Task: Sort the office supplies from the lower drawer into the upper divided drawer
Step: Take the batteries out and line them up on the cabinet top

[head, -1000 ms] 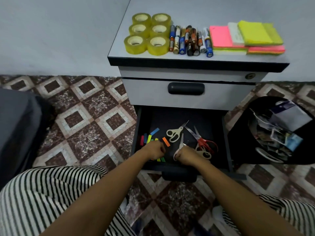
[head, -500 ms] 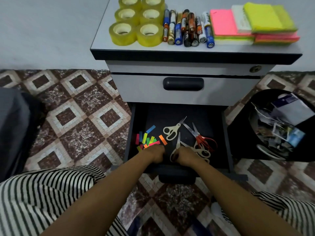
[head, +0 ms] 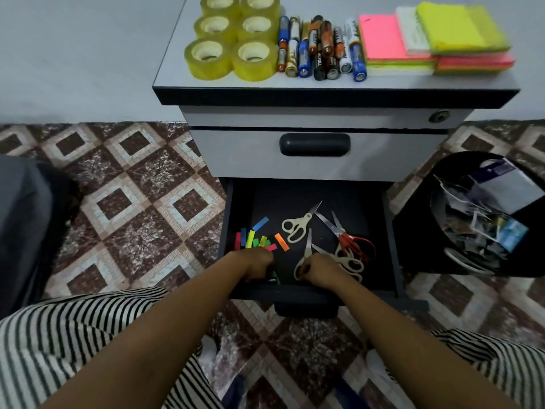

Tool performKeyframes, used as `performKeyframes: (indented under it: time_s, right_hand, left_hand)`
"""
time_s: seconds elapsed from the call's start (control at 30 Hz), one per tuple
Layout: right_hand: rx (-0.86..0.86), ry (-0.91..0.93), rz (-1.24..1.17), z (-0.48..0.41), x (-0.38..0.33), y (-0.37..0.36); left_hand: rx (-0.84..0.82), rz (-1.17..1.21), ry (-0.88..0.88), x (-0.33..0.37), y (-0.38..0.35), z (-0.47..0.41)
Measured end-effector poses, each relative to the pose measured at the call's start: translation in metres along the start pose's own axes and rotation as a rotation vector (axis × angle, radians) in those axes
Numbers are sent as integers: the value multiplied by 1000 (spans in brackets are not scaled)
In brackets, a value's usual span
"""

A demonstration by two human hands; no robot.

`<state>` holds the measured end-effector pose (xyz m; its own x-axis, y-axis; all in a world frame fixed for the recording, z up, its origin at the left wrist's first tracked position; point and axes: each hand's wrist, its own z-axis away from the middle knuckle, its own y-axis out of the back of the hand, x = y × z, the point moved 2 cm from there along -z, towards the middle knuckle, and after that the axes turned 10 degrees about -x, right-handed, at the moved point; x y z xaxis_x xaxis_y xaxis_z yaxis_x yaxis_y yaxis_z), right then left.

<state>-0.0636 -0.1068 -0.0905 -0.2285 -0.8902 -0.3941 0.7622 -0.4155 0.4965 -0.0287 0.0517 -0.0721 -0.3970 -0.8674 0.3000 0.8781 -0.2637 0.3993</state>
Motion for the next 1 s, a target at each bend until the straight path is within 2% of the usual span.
performKeyframes:
  time_s: [0.2, 0.27, 0.4, 0.5, 0.57, 0.73, 0.9, 1.0]
  right_hand:
    - [87, 56, -91, 12, -8, 10]
    - [122, 90, -258, 17, -13, 16]
    - [112, 85, -748, 28, -30, 26]
    - [158, 126, -1001, 42, -37, 35]
    - [171, 156, -1110, 52, -38, 40]
    - [183, 250, -1162, 87, -37, 54]
    - [223, 306, -1020, 134, -43, 88]
    - [300, 313, -935, 166, -56, 122]
  left_hand:
    - [113, 316, -58, 1, 16, 11]
    - [176, 540, -101, 5, 25, 17]
    - [248, 975, -229, 16, 36, 28]
    - [274, 1196, -316, 28, 44, 42]
    - [281, 1254, -355, 32, 48, 48]
    - [287, 1240, -443, 50, 59, 74]
    - [347, 1169, -526, 73, 80, 107]
    - [446, 1123, -603, 91, 104, 135]
